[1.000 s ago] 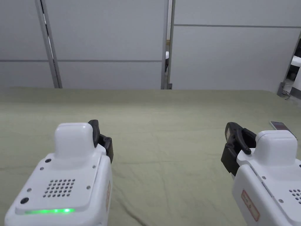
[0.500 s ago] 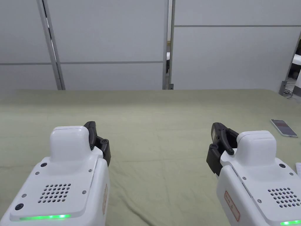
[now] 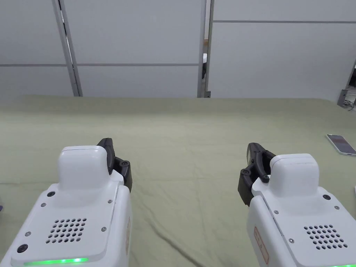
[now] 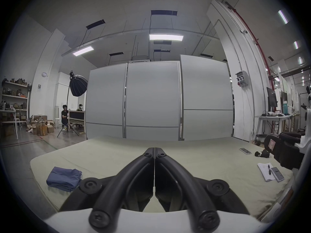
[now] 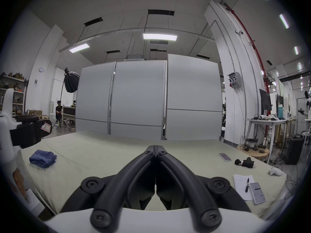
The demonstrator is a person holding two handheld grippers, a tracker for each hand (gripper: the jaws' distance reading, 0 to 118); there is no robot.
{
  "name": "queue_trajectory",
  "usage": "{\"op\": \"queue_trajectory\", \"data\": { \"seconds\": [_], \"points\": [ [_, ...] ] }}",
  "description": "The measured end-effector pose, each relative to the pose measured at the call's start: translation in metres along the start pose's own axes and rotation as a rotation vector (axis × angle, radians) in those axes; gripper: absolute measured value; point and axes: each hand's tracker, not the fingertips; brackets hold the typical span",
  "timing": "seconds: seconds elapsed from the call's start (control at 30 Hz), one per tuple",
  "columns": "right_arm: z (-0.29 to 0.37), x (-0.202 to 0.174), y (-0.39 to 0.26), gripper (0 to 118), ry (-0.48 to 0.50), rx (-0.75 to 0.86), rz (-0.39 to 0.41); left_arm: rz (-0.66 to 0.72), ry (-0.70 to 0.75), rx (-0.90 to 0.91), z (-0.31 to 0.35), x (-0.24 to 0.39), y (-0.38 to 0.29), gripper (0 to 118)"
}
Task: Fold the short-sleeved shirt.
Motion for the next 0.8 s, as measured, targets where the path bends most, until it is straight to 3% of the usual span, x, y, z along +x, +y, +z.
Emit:
{"op": "queue_trajectory", "data": {
  "seconds": [0.8],
  "points": [
    [0.0033, -0.0022, 0.0012, 2, -0.008, -0.021, -0.006, -0.001, -0.022, -0.019, 0.002, 0.0027, -0.0067, 0]
  ]
}}
